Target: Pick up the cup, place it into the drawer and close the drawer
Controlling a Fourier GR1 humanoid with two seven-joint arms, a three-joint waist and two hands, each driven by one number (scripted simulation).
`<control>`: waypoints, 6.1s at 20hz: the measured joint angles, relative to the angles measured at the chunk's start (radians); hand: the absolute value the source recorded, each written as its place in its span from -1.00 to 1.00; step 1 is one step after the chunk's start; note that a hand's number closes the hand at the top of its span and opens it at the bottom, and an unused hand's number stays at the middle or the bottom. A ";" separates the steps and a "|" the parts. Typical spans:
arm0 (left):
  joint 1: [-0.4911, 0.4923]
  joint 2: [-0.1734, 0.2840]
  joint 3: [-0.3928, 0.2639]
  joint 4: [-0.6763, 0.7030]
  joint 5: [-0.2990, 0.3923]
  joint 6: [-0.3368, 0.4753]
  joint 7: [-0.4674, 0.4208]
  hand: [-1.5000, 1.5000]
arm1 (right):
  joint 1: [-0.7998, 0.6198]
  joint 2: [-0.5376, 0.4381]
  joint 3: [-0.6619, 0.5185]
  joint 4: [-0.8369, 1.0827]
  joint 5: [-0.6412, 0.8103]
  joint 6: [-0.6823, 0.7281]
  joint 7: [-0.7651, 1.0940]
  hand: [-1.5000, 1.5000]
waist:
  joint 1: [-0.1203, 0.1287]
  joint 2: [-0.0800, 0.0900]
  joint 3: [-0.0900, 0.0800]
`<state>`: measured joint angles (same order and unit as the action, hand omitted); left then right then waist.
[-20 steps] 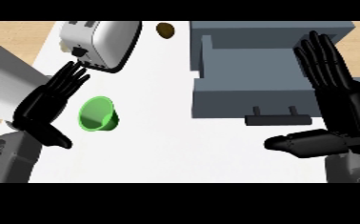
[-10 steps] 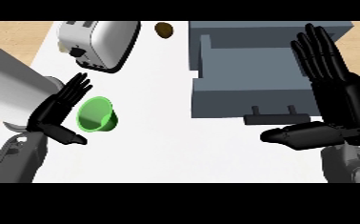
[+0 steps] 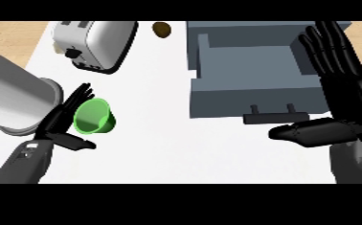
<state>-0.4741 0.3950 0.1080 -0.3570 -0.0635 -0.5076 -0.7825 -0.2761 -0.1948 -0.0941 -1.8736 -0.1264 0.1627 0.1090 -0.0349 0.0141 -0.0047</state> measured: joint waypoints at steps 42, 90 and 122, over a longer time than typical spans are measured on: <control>-0.049 -0.170 0.107 0.058 0.068 0.352 -0.274 1.00 | -0.015 -0.025 -0.036 0.018 -0.018 0.017 0.017 -1.00 | 0.006 0.002 -0.001; -0.847 -0.395 -0.295 -0.015 0.308 0.821 0.544 1.00 | -0.051 -0.030 -0.049 0.079 -0.013 0.048 -0.036 -1.00 | -0.075 0.013 0.007; -0.799 -0.395 -0.360 -0.032 0.683 0.820 0.301 -1.00 | -0.056 -0.205 0.273 0.082 0.058 0.454 0.061 -1.00 | -0.071 0.009 0.006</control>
<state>-1.2735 0.0001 -0.2518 -0.3893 0.6193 0.3121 -0.4816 -0.3326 -0.3997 0.1785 -1.7921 -0.0682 0.6164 0.1700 -0.1058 0.0227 0.0008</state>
